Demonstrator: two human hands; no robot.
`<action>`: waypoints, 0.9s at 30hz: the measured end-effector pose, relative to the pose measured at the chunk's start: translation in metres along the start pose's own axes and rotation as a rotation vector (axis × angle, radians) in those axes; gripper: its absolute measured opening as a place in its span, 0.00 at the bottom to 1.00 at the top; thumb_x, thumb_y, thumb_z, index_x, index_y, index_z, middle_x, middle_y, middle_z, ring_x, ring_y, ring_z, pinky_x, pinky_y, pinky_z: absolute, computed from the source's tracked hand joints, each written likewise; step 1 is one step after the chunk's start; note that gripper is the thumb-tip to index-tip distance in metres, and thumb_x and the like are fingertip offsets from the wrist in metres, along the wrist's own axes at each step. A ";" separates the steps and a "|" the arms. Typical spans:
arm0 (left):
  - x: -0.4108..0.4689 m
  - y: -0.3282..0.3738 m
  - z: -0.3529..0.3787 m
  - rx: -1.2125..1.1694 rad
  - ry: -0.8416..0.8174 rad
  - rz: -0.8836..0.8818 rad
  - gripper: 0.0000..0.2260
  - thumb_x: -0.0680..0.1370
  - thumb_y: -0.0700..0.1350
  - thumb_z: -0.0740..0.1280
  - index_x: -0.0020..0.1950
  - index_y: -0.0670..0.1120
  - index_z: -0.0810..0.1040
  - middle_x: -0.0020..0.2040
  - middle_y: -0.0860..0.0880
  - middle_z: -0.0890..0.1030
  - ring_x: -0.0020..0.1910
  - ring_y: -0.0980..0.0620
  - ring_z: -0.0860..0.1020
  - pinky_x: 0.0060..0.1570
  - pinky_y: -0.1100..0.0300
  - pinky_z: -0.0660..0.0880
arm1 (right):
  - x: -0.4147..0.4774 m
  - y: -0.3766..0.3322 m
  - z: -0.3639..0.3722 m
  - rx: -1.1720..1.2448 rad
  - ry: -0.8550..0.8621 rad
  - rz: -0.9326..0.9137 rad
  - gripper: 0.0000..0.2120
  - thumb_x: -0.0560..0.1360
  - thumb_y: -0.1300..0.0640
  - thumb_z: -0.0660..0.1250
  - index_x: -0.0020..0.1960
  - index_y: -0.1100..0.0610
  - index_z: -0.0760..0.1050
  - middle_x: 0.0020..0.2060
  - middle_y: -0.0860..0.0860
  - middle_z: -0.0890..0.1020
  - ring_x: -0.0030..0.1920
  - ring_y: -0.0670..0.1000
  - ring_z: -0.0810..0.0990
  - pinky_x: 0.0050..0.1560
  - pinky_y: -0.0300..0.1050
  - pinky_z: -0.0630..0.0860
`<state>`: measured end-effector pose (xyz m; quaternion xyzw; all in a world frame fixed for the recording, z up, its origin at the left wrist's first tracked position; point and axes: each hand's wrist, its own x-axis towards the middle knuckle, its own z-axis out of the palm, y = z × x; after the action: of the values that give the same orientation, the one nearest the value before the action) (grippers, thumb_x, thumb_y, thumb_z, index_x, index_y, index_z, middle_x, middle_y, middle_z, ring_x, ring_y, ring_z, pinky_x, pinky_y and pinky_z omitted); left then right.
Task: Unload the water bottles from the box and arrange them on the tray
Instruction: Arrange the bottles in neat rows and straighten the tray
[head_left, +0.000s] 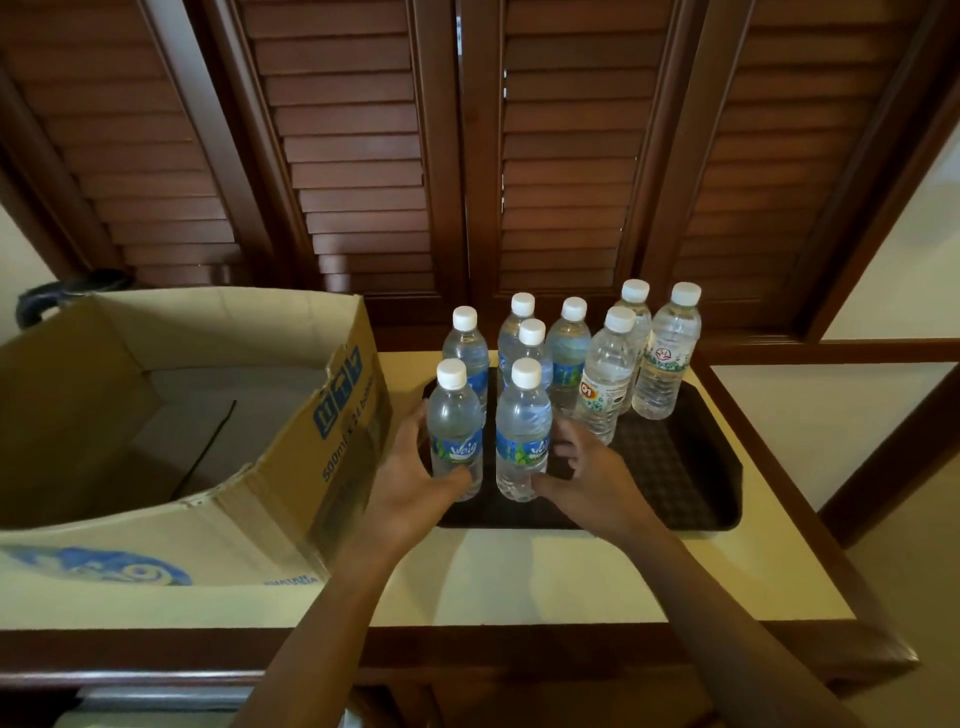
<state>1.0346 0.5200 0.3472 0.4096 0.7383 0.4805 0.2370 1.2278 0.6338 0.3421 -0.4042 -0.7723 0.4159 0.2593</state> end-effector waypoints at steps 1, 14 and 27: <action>-0.002 0.014 -0.008 -0.092 0.011 0.031 0.37 0.74 0.45 0.77 0.79 0.58 0.63 0.74 0.58 0.72 0.74 0.56 0.70 0.70 0.52 0.71 | 0.001 -0.011 -0.011 0.015 0.003 -0.032 0.32 0.72 0.52 0.78 0.72 0.45 0.70 0.66 0.38 0.77 0.64 0.41 0.76 0.65 0.43 0.72; 0.134 0.103 -0.042 0.456 -0.224 0.213 0.31 0.73 0.45 0.78 0.74 0.54 0.72 0.69 0.49 0.76 0.64 0.49 0.76 0.60 0.55 0.72 | 0.113 -0.085 -0.066 -0.520 -0.012 -0.301 0.18 0.72 0.55 0.77 0.62 0.50 0.82 0.52 0.51 0.86 0.53 0.53 0.84 0.55 0.52 0.80; 0.151 0.078 -0.041 0.444 -0.047 0.289 0.22 0.70 0.40 0.80 0.62 0.52 0.81 0.58 0.49 0.84 0.54 0.50 0.80 0.59 0.52 0.76 | 0.134 -0.102 -0.054 -0.461 -0.114 -0.290 0.13 0.69 0.55 0.80 0.52 0.49 0.84 0.43 0.43 0.84 0.47 0.45 0.84 0.50 0.47 0.82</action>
<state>0.9502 0.6409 0.4413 0.5638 0.7538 0.3260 0.0870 1.1536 0.7367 0.4655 -0.3137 -0.9096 0.2099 0.1735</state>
